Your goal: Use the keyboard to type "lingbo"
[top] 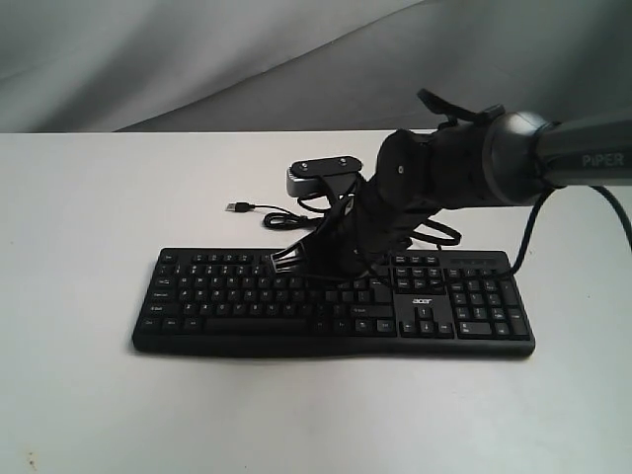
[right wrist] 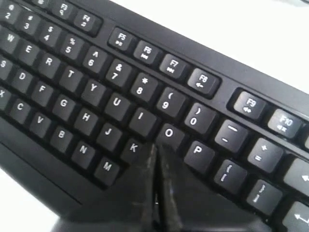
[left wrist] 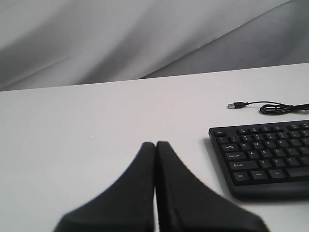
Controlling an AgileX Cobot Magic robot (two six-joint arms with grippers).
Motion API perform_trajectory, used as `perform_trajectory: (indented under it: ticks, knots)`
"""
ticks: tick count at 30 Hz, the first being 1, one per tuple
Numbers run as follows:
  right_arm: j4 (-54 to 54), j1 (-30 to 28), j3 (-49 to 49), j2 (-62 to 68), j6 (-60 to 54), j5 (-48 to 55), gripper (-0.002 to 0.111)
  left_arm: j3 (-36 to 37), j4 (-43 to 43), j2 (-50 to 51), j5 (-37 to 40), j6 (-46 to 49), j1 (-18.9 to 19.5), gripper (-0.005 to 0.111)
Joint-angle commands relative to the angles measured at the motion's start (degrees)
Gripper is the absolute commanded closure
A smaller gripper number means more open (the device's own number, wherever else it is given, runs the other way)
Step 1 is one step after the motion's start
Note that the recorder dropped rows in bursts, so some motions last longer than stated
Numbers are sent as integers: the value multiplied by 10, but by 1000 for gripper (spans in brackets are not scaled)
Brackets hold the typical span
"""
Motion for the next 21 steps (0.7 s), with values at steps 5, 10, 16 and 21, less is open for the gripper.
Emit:
perform_trajectory:
  ticks: [5, 10, 16, 21]
  knots:
    - [30, 1, -4, 8, -30, -6, 108, 2, -5, -1, -3, -2, 1, 106]
    - [30, 1, -4, 14, -30, -8, 108, 2, -5, -1, -3, -2, 1, 106]
    - [30, 1, -4, 14, -28, -8, 108, 2, -5, -1, -3, -2, 1, 106]
    - [29, 1, -4, 14, -28, -7, 108, 2, -5, -1, -3, -2, 1, 106]
